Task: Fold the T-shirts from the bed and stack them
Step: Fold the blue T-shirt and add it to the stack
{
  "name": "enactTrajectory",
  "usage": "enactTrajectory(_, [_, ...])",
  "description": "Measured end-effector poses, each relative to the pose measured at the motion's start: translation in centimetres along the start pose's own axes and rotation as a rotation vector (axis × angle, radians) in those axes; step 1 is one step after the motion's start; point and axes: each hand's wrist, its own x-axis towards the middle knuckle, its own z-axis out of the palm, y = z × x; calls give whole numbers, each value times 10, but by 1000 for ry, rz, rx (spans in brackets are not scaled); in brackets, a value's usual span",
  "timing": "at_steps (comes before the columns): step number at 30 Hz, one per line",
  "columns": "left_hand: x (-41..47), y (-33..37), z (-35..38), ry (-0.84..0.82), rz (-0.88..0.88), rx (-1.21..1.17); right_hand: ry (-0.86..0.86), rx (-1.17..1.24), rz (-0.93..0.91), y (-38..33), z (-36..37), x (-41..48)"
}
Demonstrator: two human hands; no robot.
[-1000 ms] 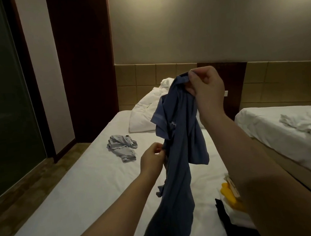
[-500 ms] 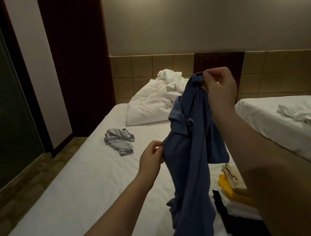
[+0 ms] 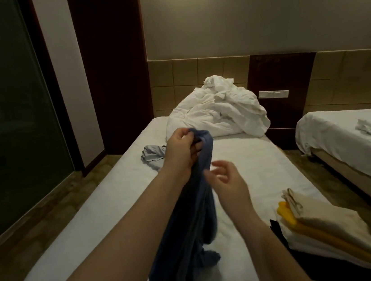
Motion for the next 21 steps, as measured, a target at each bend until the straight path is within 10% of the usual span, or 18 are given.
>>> enactTrajectory(21, [-119,-64,-71,40,-138,412,7,301,280,1,24,-17])
